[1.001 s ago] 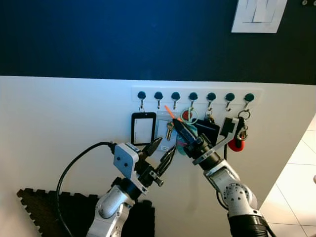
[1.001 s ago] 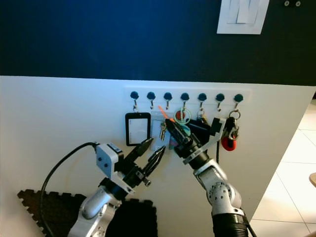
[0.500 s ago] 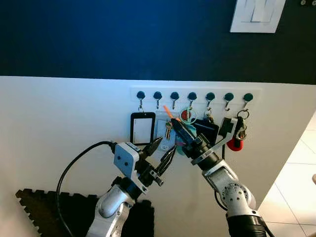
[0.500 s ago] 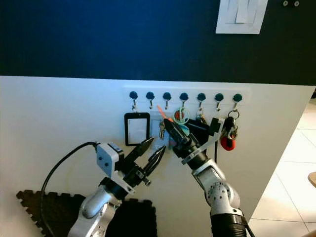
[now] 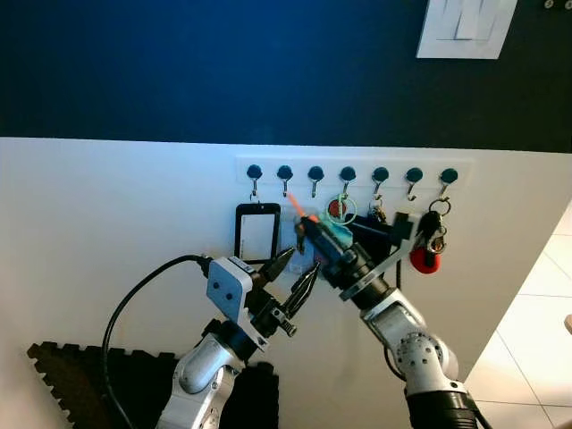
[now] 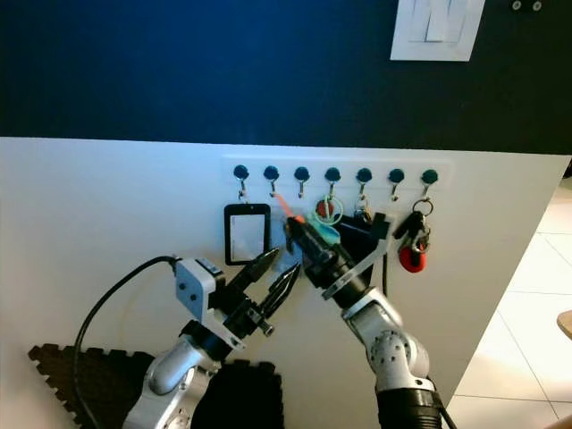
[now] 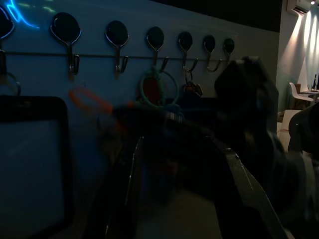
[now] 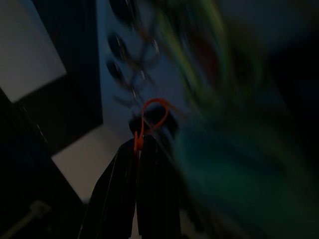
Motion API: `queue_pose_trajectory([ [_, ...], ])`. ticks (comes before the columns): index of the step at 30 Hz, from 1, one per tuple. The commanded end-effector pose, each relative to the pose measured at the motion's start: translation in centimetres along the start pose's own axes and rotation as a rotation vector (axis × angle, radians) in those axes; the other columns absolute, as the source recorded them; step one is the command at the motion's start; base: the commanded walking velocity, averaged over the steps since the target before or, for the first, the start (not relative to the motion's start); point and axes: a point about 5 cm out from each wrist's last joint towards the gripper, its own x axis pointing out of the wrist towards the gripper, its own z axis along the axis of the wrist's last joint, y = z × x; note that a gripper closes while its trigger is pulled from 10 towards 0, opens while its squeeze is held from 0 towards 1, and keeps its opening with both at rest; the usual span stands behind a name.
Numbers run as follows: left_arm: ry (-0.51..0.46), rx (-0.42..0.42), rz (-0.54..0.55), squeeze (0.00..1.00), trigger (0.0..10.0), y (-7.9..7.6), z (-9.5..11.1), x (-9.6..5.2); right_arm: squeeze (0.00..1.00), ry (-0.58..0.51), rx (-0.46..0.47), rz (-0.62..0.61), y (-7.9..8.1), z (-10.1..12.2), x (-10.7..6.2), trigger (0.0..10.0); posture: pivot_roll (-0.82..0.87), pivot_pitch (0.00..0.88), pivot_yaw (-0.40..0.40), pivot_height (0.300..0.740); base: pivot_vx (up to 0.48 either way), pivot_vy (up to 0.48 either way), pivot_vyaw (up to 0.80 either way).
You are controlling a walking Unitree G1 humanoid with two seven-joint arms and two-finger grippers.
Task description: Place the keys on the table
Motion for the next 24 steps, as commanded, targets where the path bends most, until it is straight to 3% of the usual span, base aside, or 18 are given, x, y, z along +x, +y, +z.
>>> queue_pose_trajectory([
  [1, 0.015, 0.017, -0.021, 0.00, 10.0, -0.2, 0.0, 0.0, 0.00, 0.035, 0.003, -0.004, 0.0, -0.7, -0.1, 10.0, 0.01, 0.035, -0.015, 0.740, 0.000, 0.000, 0.00],
  [7, 0.015, 0.020, -0.026, 0.00, 10.0, -0.3, 0.0, 0.1, 0.00, 0.068, 0.009, -0.029, -0.4, -1.8, -0.9, 10.0, 0.02, 0.034, -0.012, 0.740, 0.000, 0.000, 0.00],
  [15, 0.010, 0.021, -0.025, 0.00, 10.0, -0.2, 0.1, 0.1, 0.00, -0.065, 0.017, 0.092, 1.5, 0.5, -1.3, 10.0, 0.01, 0.036, -0.010, 0.740, 0.000, 0.000, 0.00],
  [24, 0.010, 0.020, -0.028, 0.00, 10.0, -0.2, 0.0, 0.2, 0.00, -0.111, 0.001, 0.206, 2.9, 1.8, -1.6, 10.0, 0.01, 0.036, -0.007, 0.740, 0.000, 0.000, 0.00],
])
